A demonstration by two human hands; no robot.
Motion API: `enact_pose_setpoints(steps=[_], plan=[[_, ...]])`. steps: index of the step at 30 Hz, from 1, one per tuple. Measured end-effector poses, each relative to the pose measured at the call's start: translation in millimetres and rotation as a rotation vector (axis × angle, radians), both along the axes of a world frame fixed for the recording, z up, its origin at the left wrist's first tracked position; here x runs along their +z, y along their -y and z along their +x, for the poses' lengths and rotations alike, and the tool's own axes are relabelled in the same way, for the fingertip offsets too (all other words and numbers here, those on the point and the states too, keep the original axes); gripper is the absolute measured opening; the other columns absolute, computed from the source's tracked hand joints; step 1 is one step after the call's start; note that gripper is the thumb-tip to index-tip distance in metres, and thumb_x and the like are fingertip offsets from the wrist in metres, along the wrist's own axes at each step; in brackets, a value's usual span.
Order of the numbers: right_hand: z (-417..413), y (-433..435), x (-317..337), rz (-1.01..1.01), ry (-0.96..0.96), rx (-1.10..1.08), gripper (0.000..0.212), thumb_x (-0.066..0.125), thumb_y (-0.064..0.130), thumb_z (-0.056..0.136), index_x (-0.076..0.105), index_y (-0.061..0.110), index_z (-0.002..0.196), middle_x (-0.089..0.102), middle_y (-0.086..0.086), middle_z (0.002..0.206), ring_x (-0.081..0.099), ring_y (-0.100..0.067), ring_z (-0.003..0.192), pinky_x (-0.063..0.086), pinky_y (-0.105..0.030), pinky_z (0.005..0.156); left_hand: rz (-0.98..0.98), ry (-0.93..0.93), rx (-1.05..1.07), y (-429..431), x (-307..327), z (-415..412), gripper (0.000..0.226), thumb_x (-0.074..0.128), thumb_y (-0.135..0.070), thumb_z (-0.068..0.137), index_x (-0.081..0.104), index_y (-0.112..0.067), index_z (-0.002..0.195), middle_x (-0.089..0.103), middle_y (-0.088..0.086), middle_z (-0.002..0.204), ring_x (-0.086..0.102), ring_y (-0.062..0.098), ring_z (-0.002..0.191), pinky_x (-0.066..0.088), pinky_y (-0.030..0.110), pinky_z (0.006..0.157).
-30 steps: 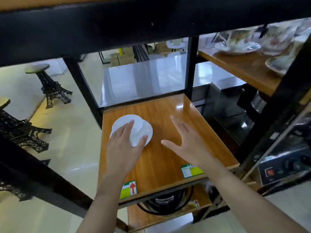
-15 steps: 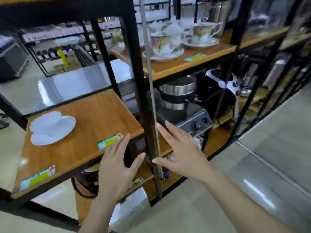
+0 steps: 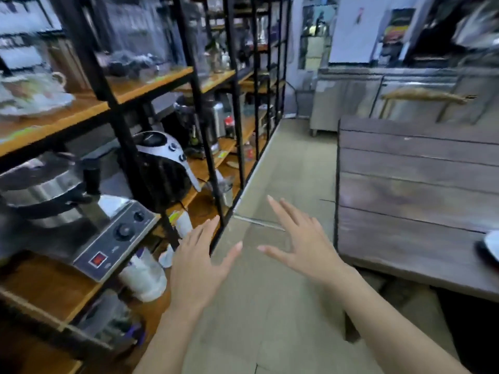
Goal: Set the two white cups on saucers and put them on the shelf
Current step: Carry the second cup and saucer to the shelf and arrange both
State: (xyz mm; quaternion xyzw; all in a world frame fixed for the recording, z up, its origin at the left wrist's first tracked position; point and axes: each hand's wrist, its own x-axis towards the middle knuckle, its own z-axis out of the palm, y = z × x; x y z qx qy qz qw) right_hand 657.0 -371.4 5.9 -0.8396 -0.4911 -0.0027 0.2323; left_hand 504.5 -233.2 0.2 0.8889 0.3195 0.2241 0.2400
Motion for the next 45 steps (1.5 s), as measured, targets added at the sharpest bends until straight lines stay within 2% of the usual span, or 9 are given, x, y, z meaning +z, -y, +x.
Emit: enact_pose_setpoints(steps=[11, 15, 19, 22, 28, 36, 40, 42, 45], plan=[[176.0, 174.3, -23.7, 0.039, -0.079, -0.449, 0.083, 0.036, 0.076, 0.074, -0.013, 0.053, 0.137, 0.017, 0.003, 0.160, 0.016, -0.017, 0.147, 0.021, -0.039, 0.113, -0.082, -0.015, -0.379, 112.7, -17.3, 241.3, 0.090, 0.036, -0.072, 0.066, 0.049, -0.020, 0.138, 0.055, 0.005, 0.139, 0.048, 0.022, 0.129, 0.032, 0.029, 0.105], [228.4, 235.2, -23.9, 0.057, -0.122, -0.611, 0.093, 0.035, 0.085, 0.067, 0.003, 0.047, 0.146, 0.024, -0.001, 0.158, 0.022, -0.017, 0.145, 0.029, -0.041, 0.113, -0.165, -0.037, -0.493, 163.9, -12.8, 313.7, 0.079, 0.046, -0.067, 0.075, 0.043, -0.026, 0.141, 0.048, -0.002, 0.145, 0.041, 0.017, 0.134, 0.031, 0.031, 0.107], [261.2, 289.9, -28.0, 0.084, -0.174, -0.746, 0.091, 0.055, 0.068, 0.075, 0.011, 0.039, 0.149, 0.026, -0.002, 0.157, 0.027, -0.018, 0.143, 0.029, -0.033, 0.109, -0.147, -0.053, -0.603, 210.6, -15.9, 368.1, 0.070, 0.052, -0.060, 0.082, 0.042, -0.026, 0.142, 0.047, -0.005, 0.145, 0.039, 0.015, 0.135, 0.032, 0.033, 0.108], [283.8, 330.3, -36.2, 0.073, -0.198, -0.817, 0.096, 0.044, 0.076, 0.068, 0.013, 0.036, 0.150, 0.028, 0.001, 0.156, 0.025, -0.015, 0.143, 0.028, -0.033, 0.109, -0.177, -0.116, -0.644, 248.3, -19.6, 400.0, 0.065, 0.052, -0.056, 0.086, 0.038, -0.029, 0.144, 0.041, -0.008, 0.149, 0.036, 0.014, 0.137, 0.032, 0.034, 0.110], [332.6, 398.0, -65.0, 0.073, -0.336, -0.877, 0.082, 0.058, 0.055, 0.082, 0.018, 0.030, 0.150, 0.035, 0.003, 0.152, 0.032, -0.015, 0.139, 0.030, -0.035, 0.108, -0.336, -0.240, -0.588, 314.5, -42.3, 450.4, 0.068, 0.054, -0.057, 0.084, 0.038, -0.027, 0.143, 0.042, -0.004, 0.148, 0.038, 0.017, 0.136, 0.033, 0.036, 0.109], [362.1, 449.6, -94.6, 0.002, -0.542, -0.807, 0.081, 0.056, 0.057, 0.083, 0.018, 0.030, 0.149, 0.037, 0.004, 0.150, 0.038, -0.017, 0.134, 0.037, -0.034, 0.099, -0.902, -0.400, -0.344, 387.4, -76.5, 479.6, 0.077, 0.063, -0.052, 0.081, 0.036, -0.019, 0.144, 0.046, 0.005, 0.142, 0.046, 0.021, 0.126, 0.037, 0.033, 0.096], [368.8, 455.3, -111.9, 0.063, -0.797, -0.806, 0.062, 0.061, 0.056, 0.080, 0.047, 0.020, 0.127, 0.059, -0.001, 0.121, 0.059, -0.015, 0.101, 0.049, -0.028, 0.074, -1.121, -0.467, -0.256, 406.7, -83.5, 477.8, 0.080, 0.066, -0.044, 0.082, 0.027, -0.015, 0.147, 0.044, -0.002, 0.131, 0.045, 0.017, 0.110, 0.045, 0.043, 0.096], [371.4, 455.5, -116.9, 0.140, -0.907, -0.808, 0.047, 0.065, 0.051, 0.080, 0.057, 0.018, 0.112, 0.066, 0.000, 0.107, 0.063, -0.009, 0.086, 0.051, -0.024, 0.065, -1.199, -0.479, -0.218, 411.5, -85.6, 477.2, 0.070, 0.069, -0.040, 0.081, 0.039, -0.014, 0.139, 0.047, -0.003, 0.131, 0.051, 0.015, 0.104, 0.052, 0.045, 0.090], [373.6, 454.2, -125.6, 0.172, -1.004, -0.824, 0.047, 0.066, 0.053, 0.077, 0.060, 0.017, 0.108, 0.069, -0.001, 0.102, 0.067, -0.013, 0.084, 0.056, -0.029, 0.061, -1.251, -0.498, -0.213, 412.2, -88.1, 478.2, 0.049, 0.073, -0.031, 0.077, 0.057, -0.011, 0.119, 0.060, 0.005, 0.123, 0.061, 0.018, 0.099, 0.059, 0.048, 0.080]])
